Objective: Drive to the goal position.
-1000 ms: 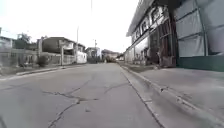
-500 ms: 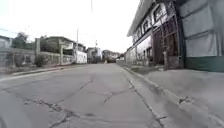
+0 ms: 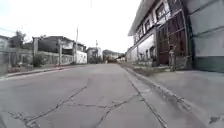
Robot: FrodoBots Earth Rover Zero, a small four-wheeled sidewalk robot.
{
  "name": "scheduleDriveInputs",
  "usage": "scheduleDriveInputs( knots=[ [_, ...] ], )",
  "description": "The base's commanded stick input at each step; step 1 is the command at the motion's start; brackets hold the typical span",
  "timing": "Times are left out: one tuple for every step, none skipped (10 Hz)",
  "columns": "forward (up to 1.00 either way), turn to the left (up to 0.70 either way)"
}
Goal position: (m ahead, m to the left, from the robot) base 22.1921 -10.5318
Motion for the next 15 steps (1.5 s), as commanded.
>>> scheduleDriveInputs(
  knots=[
    [1.00,0.00],
    [1.00,0.00],
    [1.00,0.00],
    [1.00,0.00],
    [1.00,0.00],
    [1.00,0.00],
    [1.00,0.00],
    [1.00,-0.17],
    [1.00,-0.40],
    [1.00,-0.40],
    [1.00,-0.30],
    [1.00,-0.17],
    [1.00,-0.05],
    [1.00,0.00],
    [1.00,0.00]
  ],
)
